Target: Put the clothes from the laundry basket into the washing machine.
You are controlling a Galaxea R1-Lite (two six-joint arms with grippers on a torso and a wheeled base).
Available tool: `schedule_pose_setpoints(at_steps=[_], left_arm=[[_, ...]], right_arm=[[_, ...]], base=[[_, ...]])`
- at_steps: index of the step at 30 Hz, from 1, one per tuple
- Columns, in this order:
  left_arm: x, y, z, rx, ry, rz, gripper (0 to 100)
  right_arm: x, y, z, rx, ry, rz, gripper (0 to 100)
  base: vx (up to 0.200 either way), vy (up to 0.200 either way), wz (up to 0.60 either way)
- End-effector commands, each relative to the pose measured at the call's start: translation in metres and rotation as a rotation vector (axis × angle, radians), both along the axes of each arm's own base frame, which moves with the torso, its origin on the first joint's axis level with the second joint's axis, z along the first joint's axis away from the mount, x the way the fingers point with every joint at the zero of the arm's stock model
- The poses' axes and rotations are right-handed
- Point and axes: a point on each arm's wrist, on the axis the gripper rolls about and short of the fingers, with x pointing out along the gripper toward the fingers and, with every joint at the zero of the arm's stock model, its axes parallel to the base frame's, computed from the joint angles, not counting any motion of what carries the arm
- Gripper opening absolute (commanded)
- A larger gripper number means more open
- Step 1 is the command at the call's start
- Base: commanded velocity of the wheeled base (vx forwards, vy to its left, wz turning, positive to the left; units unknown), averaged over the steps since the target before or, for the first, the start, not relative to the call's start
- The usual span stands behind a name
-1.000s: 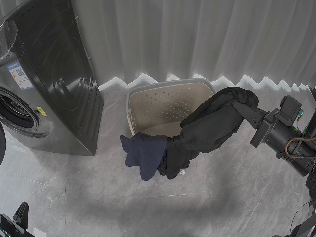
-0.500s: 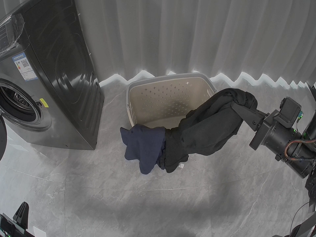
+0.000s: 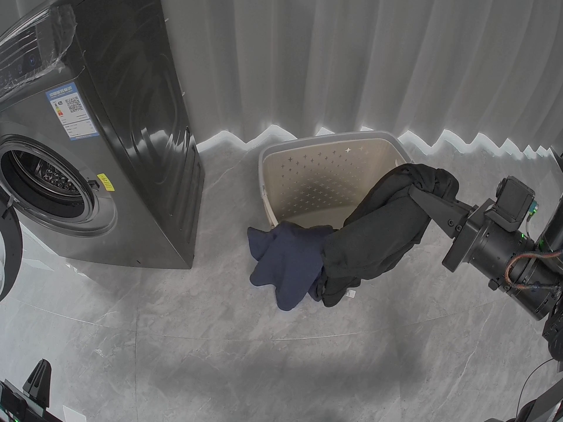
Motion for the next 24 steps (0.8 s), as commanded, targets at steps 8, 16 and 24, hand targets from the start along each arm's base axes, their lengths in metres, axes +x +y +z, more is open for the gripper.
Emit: schedule_pose_setpoints(at_steps=[8, 16, 24], left_arm=[[0.0003, 0.0000, -0.0047, 0.000, 0.004, 0.000, 0], [0.0003, 0.0000, -0.0047, -0.002, 0.004, 0.001, 0], [0.0004, 0.0000, -0.0046, -0.002, 0.005, 0.001, 0]], right_arm=[[-0.0003, 0.0005, -0.0010, -0.002, 0.002, 0.003, 0], [-0.0005, 0.0016, -0.0009, -0.002, 0.002, 0.007, 0], [-0.0008, 0.0014, -0.0006, -0.001, 0.001, 0.007, 0]], base=[[0.000, 0.200, 0.00], [0.000, 0.200, 0.00], [0.000, 0.200, 0.00]])
